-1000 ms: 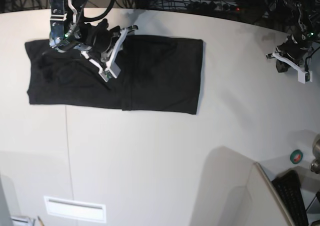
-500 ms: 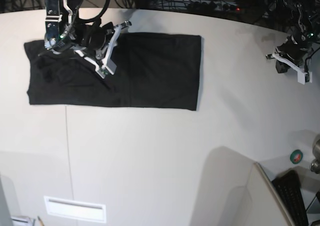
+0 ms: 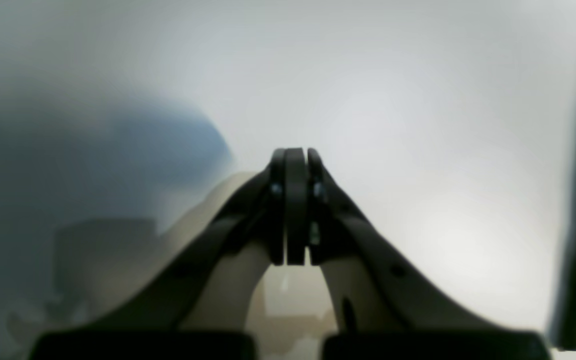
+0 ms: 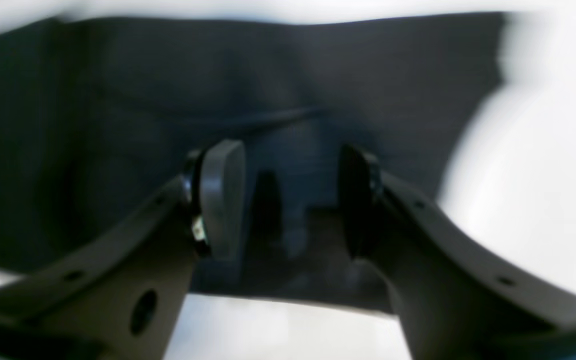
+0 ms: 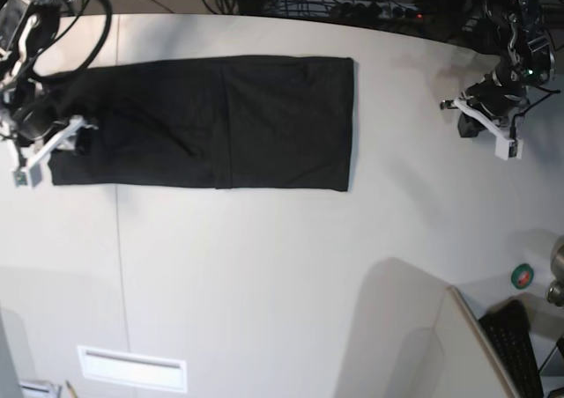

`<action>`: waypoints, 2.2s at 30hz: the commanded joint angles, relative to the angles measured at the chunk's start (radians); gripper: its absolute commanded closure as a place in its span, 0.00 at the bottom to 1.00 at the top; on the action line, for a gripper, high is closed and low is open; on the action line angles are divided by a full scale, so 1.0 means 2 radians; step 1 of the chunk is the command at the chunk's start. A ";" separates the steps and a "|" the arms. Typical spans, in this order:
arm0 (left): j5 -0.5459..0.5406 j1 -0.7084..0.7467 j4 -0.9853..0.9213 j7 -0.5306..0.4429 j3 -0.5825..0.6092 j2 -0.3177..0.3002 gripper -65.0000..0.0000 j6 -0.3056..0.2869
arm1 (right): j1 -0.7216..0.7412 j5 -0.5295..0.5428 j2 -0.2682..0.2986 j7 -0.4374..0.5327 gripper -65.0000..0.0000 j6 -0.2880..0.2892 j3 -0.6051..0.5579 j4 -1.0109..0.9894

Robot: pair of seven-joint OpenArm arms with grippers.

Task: Layout the t-shirt on the table in an organized manner, then fold the t-shirt properly
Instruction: 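Grasp both ends of the black strip with both grippers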

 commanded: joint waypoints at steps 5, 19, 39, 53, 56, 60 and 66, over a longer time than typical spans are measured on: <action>-0.003 -0.019 0.007 -0.009 0.050 0.005 1.00 0.001 | 0.069 0.007 0.058 0.004 0.41 0.007 0.073 -0.153; -0.003 -0.051 -0.077 -0.070 0.159 0.006 1.00 0.001 | 0.124 0.007 0.105 -0.020 0.41 0.062 0.087 -0.329; -0.003 -0.075 -0.109 -0.090 0.208 0.051 1.00 0.001 | 0.121 0.074 0.084 -0.158 0.42 0.062 0.082 -0.326; -0.003 -0.076 -0.109 -0.090 0.209 0.051 1.00 0.001 | 0.117 0.084 0.073 -0.168 0.42 0.062 0.081 -0.320; -0.003 -0.077 -0.109 -0.090 0.224 0.051 1.00 0.001 | 0.117 0.084 0.073 -0.165 0.42 0.062 0.050 -0.320; -0.003 -0.078 -0.109 -0.090 0.240 0.051 1.00 0.002 | 0.120 0.084 0.074 -0.159 0.43 0.062 0.047 -0.321; -0.003 -0.081 -0.109 -0.091 0.239 0.051 1.00 0.002 | 0.117 0.081 0.083 -0.114 0.80 0.062 0.054 -0.323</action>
